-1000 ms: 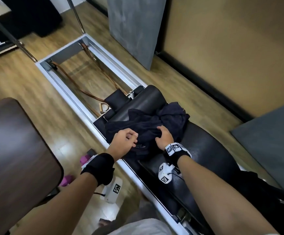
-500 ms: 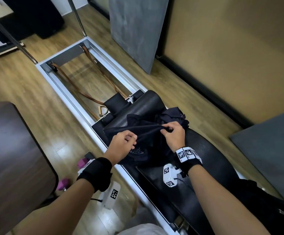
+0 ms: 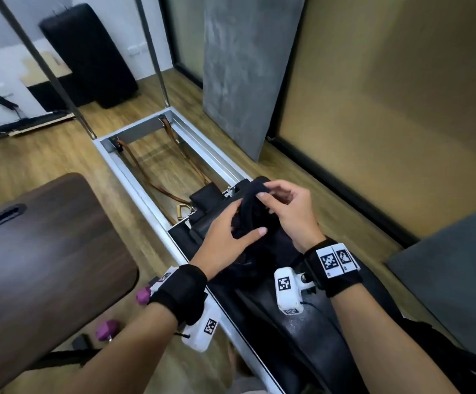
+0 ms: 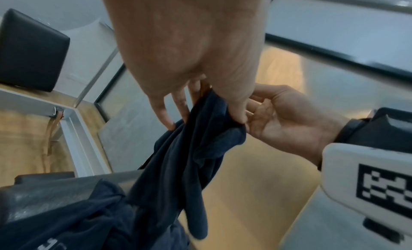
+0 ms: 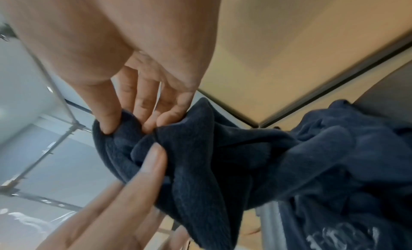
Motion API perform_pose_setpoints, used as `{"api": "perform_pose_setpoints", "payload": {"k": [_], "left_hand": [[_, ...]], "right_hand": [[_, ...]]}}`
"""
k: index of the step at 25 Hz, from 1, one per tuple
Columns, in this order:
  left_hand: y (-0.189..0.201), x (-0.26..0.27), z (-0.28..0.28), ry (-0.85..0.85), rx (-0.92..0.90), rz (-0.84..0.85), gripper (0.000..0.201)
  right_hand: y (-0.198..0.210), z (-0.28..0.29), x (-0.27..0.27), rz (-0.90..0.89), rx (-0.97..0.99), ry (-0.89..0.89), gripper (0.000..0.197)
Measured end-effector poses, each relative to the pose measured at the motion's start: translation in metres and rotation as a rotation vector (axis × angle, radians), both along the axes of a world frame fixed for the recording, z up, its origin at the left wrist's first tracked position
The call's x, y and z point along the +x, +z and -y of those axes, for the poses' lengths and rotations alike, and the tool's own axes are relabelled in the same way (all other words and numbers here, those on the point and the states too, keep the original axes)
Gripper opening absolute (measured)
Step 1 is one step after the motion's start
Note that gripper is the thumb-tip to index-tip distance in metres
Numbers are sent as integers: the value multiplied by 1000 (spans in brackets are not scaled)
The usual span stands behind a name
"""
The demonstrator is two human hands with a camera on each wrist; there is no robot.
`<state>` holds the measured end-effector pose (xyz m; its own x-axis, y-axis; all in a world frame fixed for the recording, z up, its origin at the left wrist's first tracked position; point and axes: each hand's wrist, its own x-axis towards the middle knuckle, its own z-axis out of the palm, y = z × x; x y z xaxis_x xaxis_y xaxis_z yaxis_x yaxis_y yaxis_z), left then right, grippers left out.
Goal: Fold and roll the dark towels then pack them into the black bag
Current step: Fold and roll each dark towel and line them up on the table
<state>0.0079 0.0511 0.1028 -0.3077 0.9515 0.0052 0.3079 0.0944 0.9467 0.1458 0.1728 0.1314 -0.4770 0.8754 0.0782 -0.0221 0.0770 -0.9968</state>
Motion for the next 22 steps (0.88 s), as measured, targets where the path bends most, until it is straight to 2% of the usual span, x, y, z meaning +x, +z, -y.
{"api": "perform_pose_setpoints", "payload": {"k": [3, 5, 10, 14, 16, 19, 20, 22], "left_hand": [[29, -11, 41, 182, 93, 27, 18], [40, -20, 76, 295, 152, 78, 7], [65, -31, 172, 447, 210, 166, 18], [89, -37, 256, 460, 245, 172, 22], [97, -42, 291, 492, 201, 173, 27], [106, -47, 341, 640, 96, -29, 41], [112, -45, 355, 661, 95, -110, 52], [128, -36, 376, 618, 164, -150, 66]], "right_hand": [[31, 48, -7, -61, -6, 142, 25], [46, 83, -7, -60, 33, 256, 39], [61, 171, -7, 99, 170, 544, 56], [81, 224, -25, 133, 292, 485, 40], [93, 246, -36, 145, 366, 496, 37], [117, 287, -55, 98, 513, 540, 31], [125, 300, -62, 75, 539, 567, 32], [138, 327, -75, 47, 580, 610, 35]]}}
